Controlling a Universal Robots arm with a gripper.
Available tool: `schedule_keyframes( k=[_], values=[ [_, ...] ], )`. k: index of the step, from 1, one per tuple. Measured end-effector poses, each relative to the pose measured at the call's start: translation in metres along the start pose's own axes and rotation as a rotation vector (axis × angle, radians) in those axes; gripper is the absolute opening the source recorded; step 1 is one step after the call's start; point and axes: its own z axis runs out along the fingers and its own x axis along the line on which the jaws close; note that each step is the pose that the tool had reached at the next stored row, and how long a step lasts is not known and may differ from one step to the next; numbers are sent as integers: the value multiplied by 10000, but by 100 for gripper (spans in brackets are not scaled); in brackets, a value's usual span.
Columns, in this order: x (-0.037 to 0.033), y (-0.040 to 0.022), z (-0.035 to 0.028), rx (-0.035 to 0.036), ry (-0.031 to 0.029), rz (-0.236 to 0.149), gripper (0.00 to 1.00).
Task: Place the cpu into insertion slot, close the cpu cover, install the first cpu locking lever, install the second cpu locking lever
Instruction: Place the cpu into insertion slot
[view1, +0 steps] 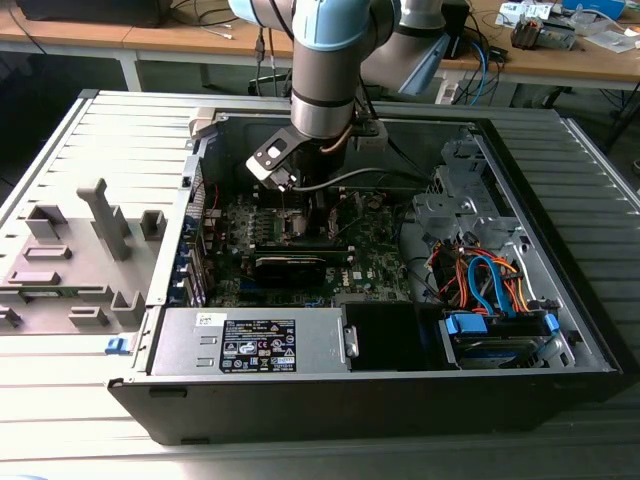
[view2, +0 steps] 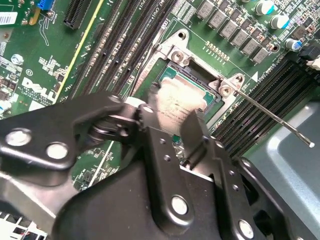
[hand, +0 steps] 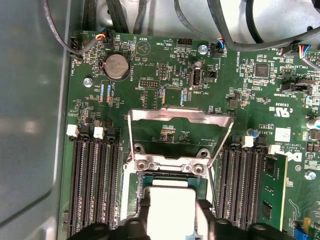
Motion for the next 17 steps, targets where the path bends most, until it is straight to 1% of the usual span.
schedule_keyframes(
  k=[2, 3, 6, 10, 17],
  values=[
    [0, 0, 0, 0, 0, 0, 51],
    [0, 0, 0, 0, 0, 0, 57],
    [8, 0, 5, -2, 4, 2, 57],
    [29, 0, 46, -1, 13, 0, 57],
    [38, 2, 72, -1, 12, 0, 57]
  ],
)
